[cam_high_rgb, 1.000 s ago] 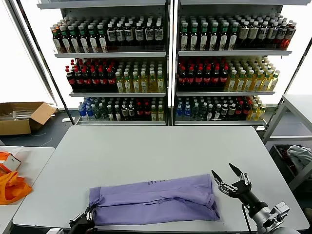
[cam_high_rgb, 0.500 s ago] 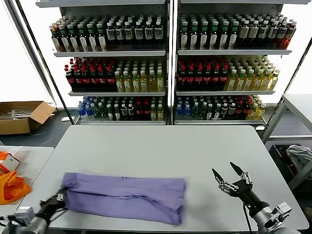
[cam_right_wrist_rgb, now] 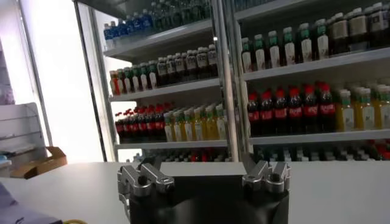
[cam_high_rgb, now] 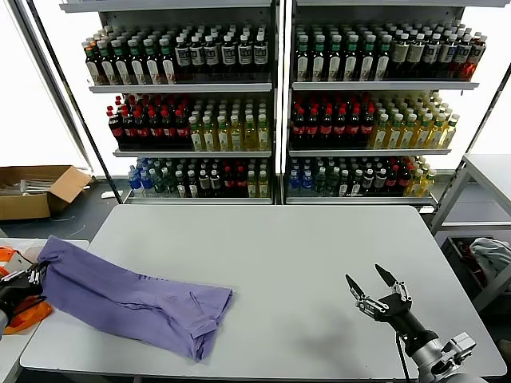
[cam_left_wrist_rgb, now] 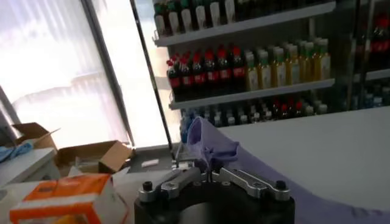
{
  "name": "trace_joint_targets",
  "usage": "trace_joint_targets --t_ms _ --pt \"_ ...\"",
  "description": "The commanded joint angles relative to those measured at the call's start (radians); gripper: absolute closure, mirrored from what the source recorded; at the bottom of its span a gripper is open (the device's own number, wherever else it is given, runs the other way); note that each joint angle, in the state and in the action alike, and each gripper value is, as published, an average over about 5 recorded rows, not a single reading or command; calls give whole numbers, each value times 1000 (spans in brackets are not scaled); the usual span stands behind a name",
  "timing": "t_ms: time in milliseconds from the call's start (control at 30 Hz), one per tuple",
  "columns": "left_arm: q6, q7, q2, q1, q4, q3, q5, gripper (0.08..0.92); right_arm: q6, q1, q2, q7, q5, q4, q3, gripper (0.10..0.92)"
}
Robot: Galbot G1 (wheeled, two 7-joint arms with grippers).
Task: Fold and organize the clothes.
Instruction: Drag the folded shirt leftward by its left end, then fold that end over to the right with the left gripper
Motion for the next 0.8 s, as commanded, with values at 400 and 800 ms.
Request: trace_joint_targets --t_ms 400,800 --pt "68 -6 -178 26 -417 182 -38 907 -9 -24 37 4 -12 27 -2 203" --pt "59 -41 -273 -50 -340 436 -1 907 -12 -23 39 3 -15 33 -18 203"
